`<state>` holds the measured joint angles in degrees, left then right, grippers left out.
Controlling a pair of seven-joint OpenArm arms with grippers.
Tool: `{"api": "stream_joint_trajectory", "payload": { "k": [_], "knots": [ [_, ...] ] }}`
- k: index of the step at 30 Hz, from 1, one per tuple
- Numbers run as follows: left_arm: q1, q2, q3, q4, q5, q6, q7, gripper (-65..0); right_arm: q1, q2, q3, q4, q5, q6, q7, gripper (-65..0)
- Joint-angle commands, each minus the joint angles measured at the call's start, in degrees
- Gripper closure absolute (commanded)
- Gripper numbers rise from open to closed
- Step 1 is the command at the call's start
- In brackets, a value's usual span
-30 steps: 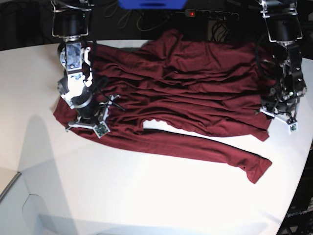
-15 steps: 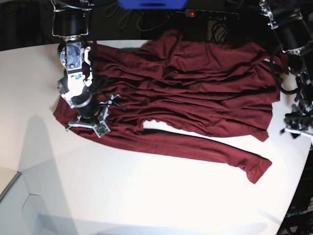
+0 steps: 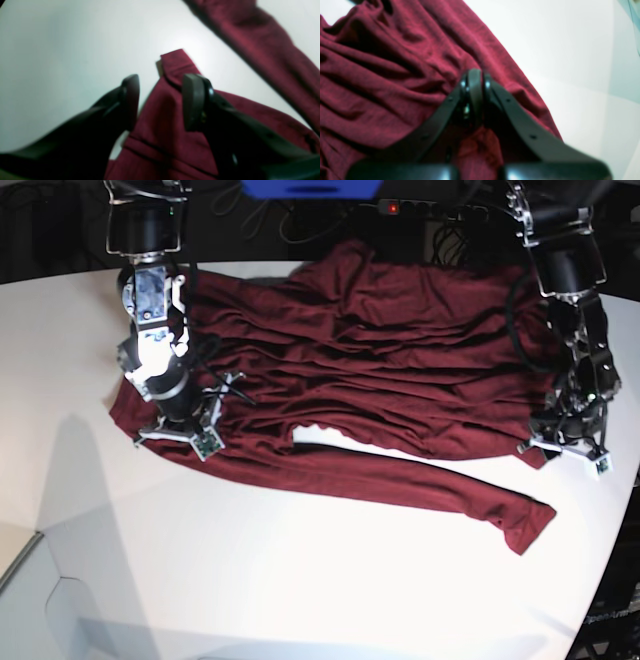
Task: Layout the t-shirt on the table in an organized manner, then fold the t-shirt properly
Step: 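Grasp the shirt edges with both grippers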
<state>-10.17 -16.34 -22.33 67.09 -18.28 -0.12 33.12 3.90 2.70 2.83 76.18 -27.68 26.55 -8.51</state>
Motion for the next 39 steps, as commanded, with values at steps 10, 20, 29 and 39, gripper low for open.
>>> {"api": "stream_joint_trajectory", "payload": {
  "k": [10, 20, 29, 39],
  "knots": [
    [-3.7, -0.5, 0.1, -4.6, -0.3, 0.0, -4.3, -27.4, 0.7, 0.2, -0.1, 1.0, 0.6, -0.5, 1.4, -1.9],
    [-9.6, -0.3, 4.2, -14.3, -0.3, -0.1, -6.0, -26.6, 0.6, 0.2, 0.0, 1.0, 0.6, -0.5, 1.3, -1.9],
    [-9.5, -0.3, 8.2, -14.2, -0.7, -0.1, -10.7, -3.2, 0.6, 0.2, 0.1, 1.0, 0.5, -0.5, 1.2, -1.9],
    [-13.1, -2.3, 8.1, -15.5, -0.4, 0.2, -11.0, -0.1, 1.7, 0.2, 0.1, 1.0, 0.5, -0.5, 1.4, -2.0]
  ]
}}
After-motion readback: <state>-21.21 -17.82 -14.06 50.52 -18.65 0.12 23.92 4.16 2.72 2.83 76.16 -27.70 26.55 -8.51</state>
